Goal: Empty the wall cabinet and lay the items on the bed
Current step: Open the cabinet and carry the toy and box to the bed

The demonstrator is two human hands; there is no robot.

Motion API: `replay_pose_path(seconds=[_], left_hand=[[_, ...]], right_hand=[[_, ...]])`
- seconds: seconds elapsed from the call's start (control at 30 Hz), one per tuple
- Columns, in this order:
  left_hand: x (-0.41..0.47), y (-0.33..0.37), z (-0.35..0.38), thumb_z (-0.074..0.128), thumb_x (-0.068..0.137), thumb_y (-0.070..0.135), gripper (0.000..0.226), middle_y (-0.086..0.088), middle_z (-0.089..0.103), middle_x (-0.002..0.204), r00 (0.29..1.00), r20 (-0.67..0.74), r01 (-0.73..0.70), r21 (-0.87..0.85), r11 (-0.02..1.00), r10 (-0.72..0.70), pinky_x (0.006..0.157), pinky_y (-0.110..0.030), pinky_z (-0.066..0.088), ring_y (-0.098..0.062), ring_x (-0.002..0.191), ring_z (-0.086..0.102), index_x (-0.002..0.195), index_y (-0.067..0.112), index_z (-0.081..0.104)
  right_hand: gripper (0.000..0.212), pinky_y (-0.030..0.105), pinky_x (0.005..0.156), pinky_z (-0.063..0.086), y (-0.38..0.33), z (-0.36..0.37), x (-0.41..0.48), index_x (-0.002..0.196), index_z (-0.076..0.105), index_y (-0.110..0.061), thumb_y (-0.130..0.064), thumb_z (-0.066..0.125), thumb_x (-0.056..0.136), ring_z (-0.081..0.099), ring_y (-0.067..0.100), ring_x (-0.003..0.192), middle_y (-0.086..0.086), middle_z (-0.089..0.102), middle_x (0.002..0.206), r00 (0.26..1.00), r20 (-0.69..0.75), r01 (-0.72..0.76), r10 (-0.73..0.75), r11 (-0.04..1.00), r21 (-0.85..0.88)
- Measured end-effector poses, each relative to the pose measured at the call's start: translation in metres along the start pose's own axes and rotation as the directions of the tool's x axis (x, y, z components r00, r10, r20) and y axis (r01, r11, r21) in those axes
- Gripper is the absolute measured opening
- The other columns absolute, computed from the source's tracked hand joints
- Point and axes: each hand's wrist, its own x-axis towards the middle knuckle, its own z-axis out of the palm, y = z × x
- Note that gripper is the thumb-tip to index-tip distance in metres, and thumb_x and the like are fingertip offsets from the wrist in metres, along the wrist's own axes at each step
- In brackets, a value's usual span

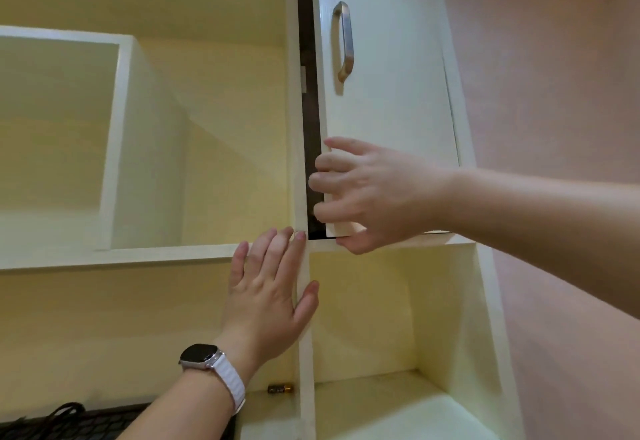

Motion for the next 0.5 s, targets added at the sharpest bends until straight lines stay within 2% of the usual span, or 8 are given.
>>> replay_pose_path(seconds=[0.27,0.37,0.5], left_hand=[[0.001,0.003,-0.003,0.044,0.084,0.047,0.065,-0.007,0.054,0.138,1.0,-0.001,0.024,-0.041,0.999,-0.024,0.116,-0.043,0.008,-0.026,0.134,0.036,0.139,0.013,0.048],[0.003,0.007,-0.006,0.049,0.079,0.045,0.064,-0.009,0.055,0.137,0.998,-0.061,0.03,-0.065,0.997,-0.034,0.112,-0.052,0.017,-0.029,0.131,0.041,0.133,0.012,0.055],[0.006,0.014,-0.003,0.052,0.076,0.037,0.057,-0.014,0.054,0.137,0.99,-0.136,-0.037,0.001,0.999,0.037,0.106,-0.061,0.022,-0.032,0.125,0.048,0.126,0.011,0.062]], right_hand=[[0.03,0.052,0.108,0.035,0.004,-0.048,-0.048,0.089,0.064,-0.012,-0.04,0.053,0.086,0.055,0.037,0.105,0.013,0.062,0.103,0.996,-0.076,-0.052,0.05,0.998,-0.025],[0.029,0.051,0.103,0.04,0.006,-0.064,-0.063,0.085,0.064,-0.009,-0.037,0.055,0.085,0.057,0.039,0.098,0.014,0.063,0.097,0.994,-0.096,-0.061,0.057,0.997,-0.044],[0.028,0.049,0.099,0.043,0.01,-0.086,-0.087,0.081,0.062,-0.007,-0.035,0.056,0.082,0.058,0.039,0.093,0.014,0.062,0.089,0.993,-0.079,-0.096,0.09,0.993,-0.073]])
